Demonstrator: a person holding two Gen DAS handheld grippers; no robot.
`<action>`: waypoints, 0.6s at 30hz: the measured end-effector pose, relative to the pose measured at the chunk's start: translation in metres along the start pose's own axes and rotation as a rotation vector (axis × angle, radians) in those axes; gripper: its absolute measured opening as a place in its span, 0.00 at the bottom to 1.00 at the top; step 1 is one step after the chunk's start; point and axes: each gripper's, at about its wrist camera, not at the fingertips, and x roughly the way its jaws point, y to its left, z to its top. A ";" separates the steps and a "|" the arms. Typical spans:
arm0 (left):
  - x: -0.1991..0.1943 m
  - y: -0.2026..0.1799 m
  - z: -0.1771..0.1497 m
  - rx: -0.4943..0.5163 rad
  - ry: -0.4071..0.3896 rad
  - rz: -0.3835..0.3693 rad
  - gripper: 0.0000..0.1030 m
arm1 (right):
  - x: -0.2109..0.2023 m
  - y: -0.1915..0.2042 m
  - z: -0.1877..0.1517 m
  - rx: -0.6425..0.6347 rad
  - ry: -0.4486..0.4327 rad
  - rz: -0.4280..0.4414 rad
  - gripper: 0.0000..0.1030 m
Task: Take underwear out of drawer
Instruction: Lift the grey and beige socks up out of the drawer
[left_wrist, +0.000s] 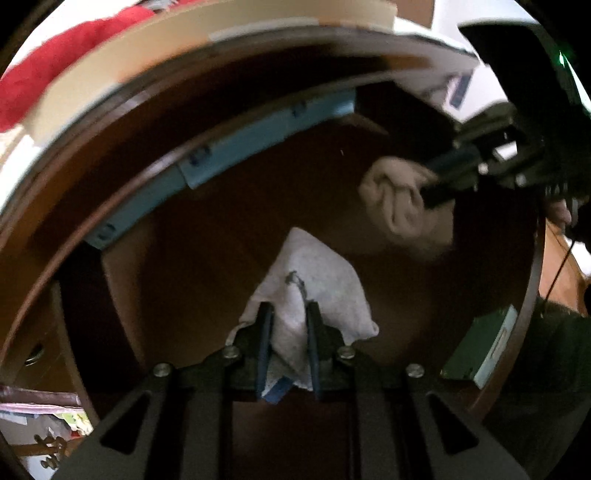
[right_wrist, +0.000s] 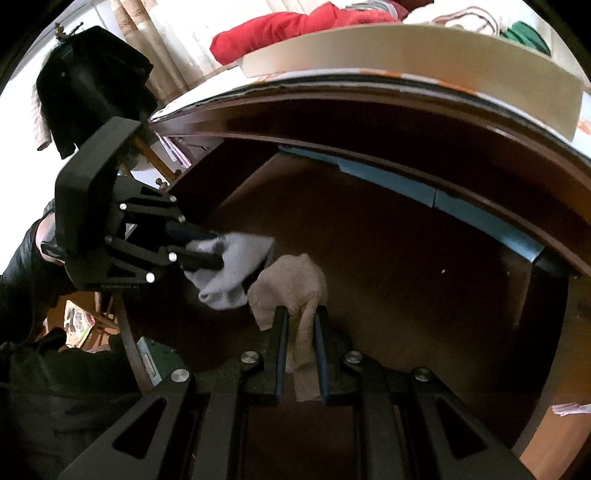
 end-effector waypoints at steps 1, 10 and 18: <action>-0.002 0.000 0.001 -0.013 -0.020 0.013 0.15 | -0.001 0.000 0.000 -0.003 -0.009 -0.003 0.15; -0.034 0.029 0.002 -0.101 -0.147 0.060 0.15 | -0.013 0.002 -0.004 -0.006 -0.070 -0.015 0.15; -0.039 0.033 -0.002 -0.161 -0.219 0.136 0.15 | -0.024 0.002 -0.005 -0.010 -0.141 -0.022 0.15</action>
